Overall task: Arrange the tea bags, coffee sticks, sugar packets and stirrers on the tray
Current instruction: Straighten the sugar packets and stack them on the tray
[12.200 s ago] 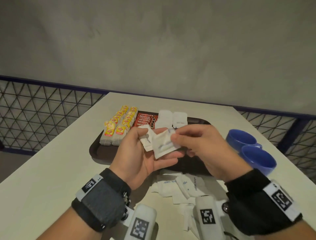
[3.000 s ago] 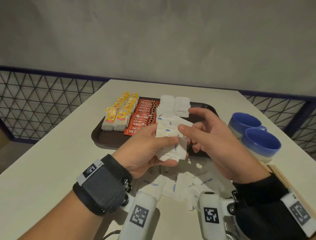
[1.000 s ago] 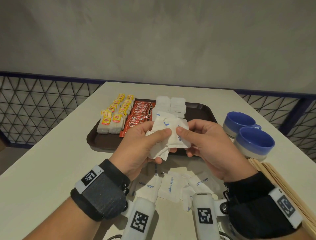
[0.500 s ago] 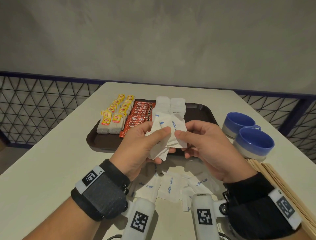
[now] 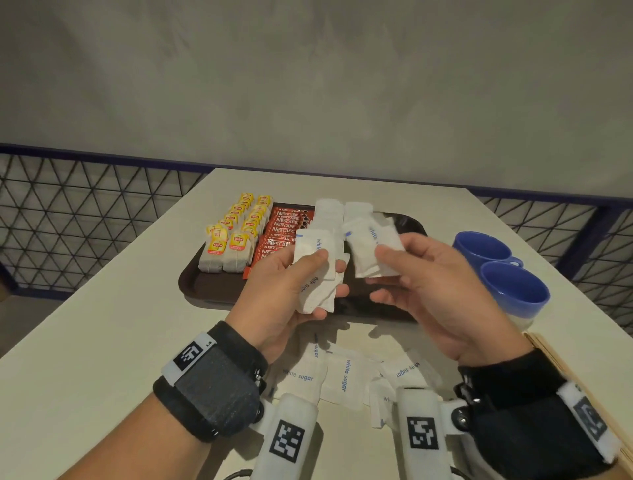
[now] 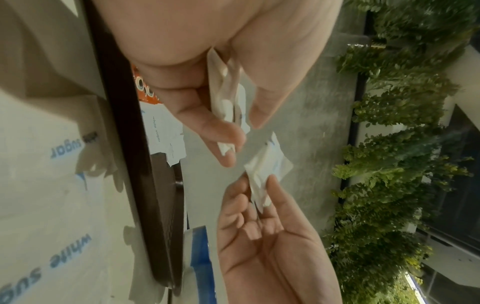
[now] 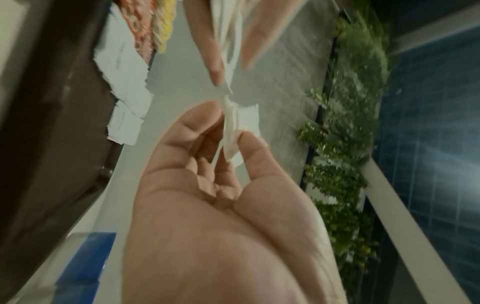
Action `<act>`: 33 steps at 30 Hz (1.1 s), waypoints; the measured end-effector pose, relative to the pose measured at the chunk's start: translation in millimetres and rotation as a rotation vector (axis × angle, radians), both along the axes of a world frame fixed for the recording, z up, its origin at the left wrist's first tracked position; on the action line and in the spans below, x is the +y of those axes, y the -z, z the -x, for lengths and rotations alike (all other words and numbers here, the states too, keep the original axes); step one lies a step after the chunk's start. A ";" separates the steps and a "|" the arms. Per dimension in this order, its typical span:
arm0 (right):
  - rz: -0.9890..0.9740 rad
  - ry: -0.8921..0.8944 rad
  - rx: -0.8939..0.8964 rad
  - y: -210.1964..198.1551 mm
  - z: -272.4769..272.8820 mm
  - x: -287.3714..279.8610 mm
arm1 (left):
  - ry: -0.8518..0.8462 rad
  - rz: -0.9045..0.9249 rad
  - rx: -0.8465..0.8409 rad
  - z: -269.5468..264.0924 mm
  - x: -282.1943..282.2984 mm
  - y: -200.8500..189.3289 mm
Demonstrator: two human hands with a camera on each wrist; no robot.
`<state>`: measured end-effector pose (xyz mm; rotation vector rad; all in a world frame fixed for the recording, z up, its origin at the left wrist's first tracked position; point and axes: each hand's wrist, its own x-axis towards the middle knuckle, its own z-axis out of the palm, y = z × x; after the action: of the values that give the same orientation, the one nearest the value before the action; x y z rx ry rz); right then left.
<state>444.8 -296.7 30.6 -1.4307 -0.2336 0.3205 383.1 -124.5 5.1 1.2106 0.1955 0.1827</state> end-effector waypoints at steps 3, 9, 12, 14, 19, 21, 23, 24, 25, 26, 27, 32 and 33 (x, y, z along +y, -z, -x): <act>-0.077 0.073 0.031 -18.1 -10.9 -3.3 | -0.026 0.031 0.019 -0.7 7.7 -0.6; 0.272 0.076 -0.026 -47.0 -76.6 19.0 | -0.089 0.157 0.017 -4.8 18.7 0.3; 0.552 0.052 -0.022 -41.2 -111.9 32.5 | -0.104 0.183 0.012 -6.2 23.0 0.4; 0.736 0.023 0.006 -31.1 -130.1 38.1 | -0.103 0.205 0.009 -7.3 25.5 0.5; 0.894 0.013 0.092 -11.5 -155.0 49.0 | -0.098 0.233 -0.005 -10.4 29.0 0.7; 0.900 0.030 0.079 -7.6 -160.7 54.7 | -0.095 0.235 -0.008 -11.3 29.4 0.9; 0.932 0.042 0.054 -5.2 -163.2 59.9 | -0.090 0.238 -0.007 -11.5 29.6 1.3; 0.963 0.039 0.043 -4.8 -164.0 62.3 | -0.087 0.238 -0.007 -11.5 29.5 1.7; 0.986 0.033 0.033 -3.5 -166.0 64.0 | -0.084 0.234 -0.007 -11.4 29.4 2.0; 1.004 0.030 0.025 -2.8 -166.3 65.5 | -0.082 0.228 -0.007 -11.5 29.0 2.4; 1.016 0.031 0.011 -1.9 -166.3 67.5 | -0.080 0.223 -0.007 -11.7 28.6 2.5; 1.174 -0.012 -0.077 4.2 -175.2 68.4 | -0.085 0.204 0.002 -11.5 26.4 1.9; 1.177 -0.021 -0.070 4.3 -175.0 68.0 | -0.086 0.205 0.004 -11.3 26.1 1.7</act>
<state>619.8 -228.8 26.3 -2.6028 -0.1041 0.4535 394.4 -98.5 3.4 0.9999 0.2634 0.2296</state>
